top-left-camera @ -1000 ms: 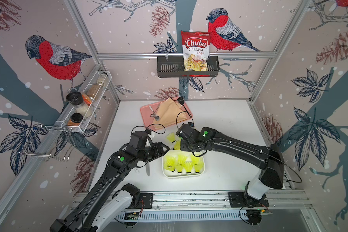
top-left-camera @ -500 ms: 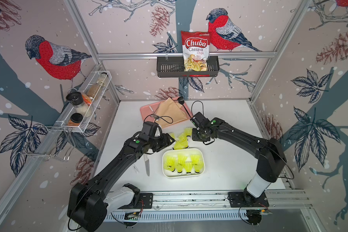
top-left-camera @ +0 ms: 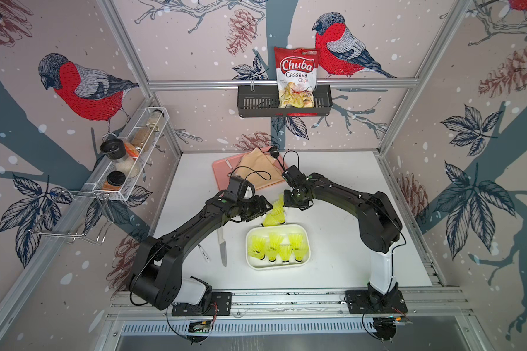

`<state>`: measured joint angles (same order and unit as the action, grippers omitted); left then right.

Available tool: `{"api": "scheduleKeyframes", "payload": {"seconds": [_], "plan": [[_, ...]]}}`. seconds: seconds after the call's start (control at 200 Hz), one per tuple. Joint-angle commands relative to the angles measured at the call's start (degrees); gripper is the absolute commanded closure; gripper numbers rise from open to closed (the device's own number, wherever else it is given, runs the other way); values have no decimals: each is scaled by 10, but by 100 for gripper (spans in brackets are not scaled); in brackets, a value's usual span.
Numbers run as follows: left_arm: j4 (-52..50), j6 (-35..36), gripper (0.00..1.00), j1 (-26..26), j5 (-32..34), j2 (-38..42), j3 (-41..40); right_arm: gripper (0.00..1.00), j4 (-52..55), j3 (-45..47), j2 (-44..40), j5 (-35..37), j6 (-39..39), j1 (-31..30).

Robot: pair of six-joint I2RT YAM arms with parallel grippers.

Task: Put the shuttlecocks into the storage box
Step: Pick up the shuttlecock at the center of the board.

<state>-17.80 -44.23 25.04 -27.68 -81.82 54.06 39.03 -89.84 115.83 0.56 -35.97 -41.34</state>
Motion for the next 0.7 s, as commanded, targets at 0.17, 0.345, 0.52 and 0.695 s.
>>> {"api": "scheduleKeyframes", "payload": {"seconds": [0.17,0.345,0.52,0.695], "plan": [[42,15,29,-5,-8,-30,24,55,-16,-26,43,-30,-5,3],[44,17,29,-6,-9,-33,19,55,-19,-27,54,-33,-8,8],[47,19,29,-8,-11,-37,17,57,-23,-33,71,-35,-5,13],[48,19,30,-8,-14,-38,15,61,-22,-35,79,-30,-3,14]]}}
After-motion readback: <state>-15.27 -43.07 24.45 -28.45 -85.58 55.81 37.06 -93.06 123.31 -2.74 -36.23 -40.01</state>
